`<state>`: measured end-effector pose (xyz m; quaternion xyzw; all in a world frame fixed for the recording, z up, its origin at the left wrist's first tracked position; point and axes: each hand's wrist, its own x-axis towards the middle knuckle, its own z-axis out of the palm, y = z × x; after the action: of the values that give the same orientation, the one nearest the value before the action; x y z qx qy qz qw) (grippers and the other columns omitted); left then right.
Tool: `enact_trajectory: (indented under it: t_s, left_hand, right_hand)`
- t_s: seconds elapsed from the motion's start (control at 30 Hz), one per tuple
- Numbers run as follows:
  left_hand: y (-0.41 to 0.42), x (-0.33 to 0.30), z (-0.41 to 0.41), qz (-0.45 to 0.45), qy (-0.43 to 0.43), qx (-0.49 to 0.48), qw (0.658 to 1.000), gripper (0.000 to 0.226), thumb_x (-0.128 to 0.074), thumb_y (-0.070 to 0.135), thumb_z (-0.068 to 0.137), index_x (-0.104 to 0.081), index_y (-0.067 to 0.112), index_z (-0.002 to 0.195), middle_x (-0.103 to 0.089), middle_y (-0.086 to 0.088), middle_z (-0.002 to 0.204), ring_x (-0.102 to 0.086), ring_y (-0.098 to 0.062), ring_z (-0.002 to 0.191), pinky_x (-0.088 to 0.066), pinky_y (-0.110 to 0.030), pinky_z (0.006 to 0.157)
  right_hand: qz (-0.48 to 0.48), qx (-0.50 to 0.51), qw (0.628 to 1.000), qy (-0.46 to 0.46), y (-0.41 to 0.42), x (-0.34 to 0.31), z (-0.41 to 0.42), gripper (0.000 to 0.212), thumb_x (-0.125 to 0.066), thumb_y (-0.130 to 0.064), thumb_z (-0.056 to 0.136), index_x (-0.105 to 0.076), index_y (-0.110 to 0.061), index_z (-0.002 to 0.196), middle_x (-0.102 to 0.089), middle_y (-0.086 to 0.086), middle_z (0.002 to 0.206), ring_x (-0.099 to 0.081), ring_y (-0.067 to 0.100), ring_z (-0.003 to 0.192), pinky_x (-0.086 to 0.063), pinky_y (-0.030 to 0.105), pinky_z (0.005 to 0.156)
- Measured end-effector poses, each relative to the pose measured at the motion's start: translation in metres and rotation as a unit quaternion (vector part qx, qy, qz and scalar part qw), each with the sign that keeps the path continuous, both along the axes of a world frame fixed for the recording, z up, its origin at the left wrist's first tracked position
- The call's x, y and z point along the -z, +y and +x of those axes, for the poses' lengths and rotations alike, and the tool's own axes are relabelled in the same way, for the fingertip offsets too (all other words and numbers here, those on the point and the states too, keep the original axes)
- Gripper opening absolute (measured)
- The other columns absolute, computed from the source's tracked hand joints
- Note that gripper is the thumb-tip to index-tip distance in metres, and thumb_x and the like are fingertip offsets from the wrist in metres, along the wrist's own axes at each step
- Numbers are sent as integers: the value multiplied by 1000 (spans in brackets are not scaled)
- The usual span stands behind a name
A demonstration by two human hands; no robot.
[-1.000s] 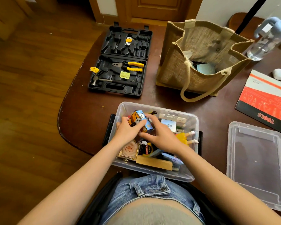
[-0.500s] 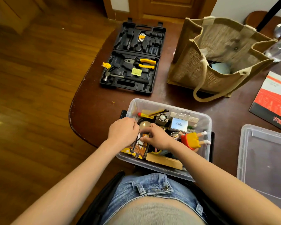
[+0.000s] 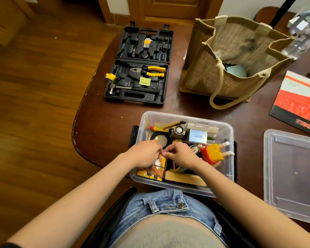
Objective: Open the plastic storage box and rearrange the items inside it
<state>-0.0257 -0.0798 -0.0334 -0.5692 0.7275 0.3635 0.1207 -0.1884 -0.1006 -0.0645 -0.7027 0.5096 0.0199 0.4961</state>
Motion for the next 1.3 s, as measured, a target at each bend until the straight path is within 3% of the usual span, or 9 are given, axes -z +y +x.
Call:
enact_trajectory:
  t_s: [0.2, 0.3, 0.43, 0.57, 0.73, 0.83, 0.97, 1.1, 1.3]
  left_hand:
    - [-7, 15, -3, 33, -38, 44, 998, 32, -35, 24, 98, -53, 17, 124, -62, -9, 115, -57, -24, 101, -47, -36, 81]
    - [-16, 17, -3, 41, -26, 11, 999, 35, -36, 18, 98, -51, 16, 130, -59, -11, 124, -55, -26, 111, -48, -37, 89]
    - [-34, 23, -12, -11, -45, -60, 997, 35, -40, 8, 95, -56, 6, 126, -51, -15, 132, -55, -31, 115, -46, -39, 95]
    - [-55, 33, -23, -57, -98, -47, 992, 30, -48, 3, 89, -56, 1, 119, -48, -17, 132, -52, -33, 115, -46, -39, 92]
    - [-58, 54, -30, -67, -171, -18, 983, 53, -53, 6, 89, -34, 0, 138, -49, -16, 132, -49, -31, 120, -44, -38, 93]
    - [-59, 64, -32, -92, -214, 7, 972, 54, -54, 8, 89, -34, 2, 139, -45, -16, 134, -46, -30, 122, -41, -37, 95]
    - [-57, 71, -36, -107, -249, 6, 963, 39, -42, 5, 94, -40, 2, 133, -42, -16, 135, -43, -30, 123, -40, -35, 93]
    - [-55, 73, -35, -131, -245, 8, 961, 43, -44, 5, 93, -36, 2, 135, -41, -18, 136, -41, -31, 124, -40, -35, 94]
    - [-59, 74, -35, -141, -272, 60, 950, 34, -38, 3, 95, -42, -1, 129, -50, -17, 129, -52, -31, 115, -46, -36, 83]
  right_hand:
    - [2, -18, 1000, 14, -5, -4, -1, 22, -60, -29, 91, -71, -16, 103, -68, -2, 106, -59, 10, 91, -45, 25, 81]
    - [-18, 8, 1000, 15, -6, -8, -4, 22, -58, -28, 91, -70, -16, 106, -69, -1, 104, -61, 12, 94, -48, 28, 86]
    - [-47, 70, 996, 4, -8, -13, -15, 19, -56, -27, 92, -68, -21, 106, -69, -5, 103, -61, 8, 94, -50, 28, 87]
    - [-50, 88, 995, 14, -12, -17, -29, 19, -56, -27, 92, -69, -22, 104, -69, -5, 103, -61, 9, 93, -50, 29, 85]
    - [-46, 88, 995, 28, -14, -17, -43, 20, -54, -26, 93, -69, -21, 106, -69, -5, 103, -59, 6, 90, -43, 20, 73]
    - [-39, 78, 996, 31, -15, -18, -45, 21, -54, -26, 93, -68, -21, 107, -69, -5, 103, -60, 7, 90, -43, 21, 74]
    - [-125, 61, 986, 90, -18, -19, -40, 21, -51, -26, 92, -68, -21, 103, -71, -3, 94, -64, 16, 87, -45, 27, 68]
    - [-246, 158, 947, 136, -37, -23, -30, 23, -50, -32, 92, -67, -19, 99, -71, 2, 83, -65, 23, 80, -48, 30, 64]
    - [-202, 184, 937, 218, -64, -21, -12, 42, -53, -49, 90, -71, -11, 87, -68, 7, 77, -63, 27, 77, -48, 32, 62]
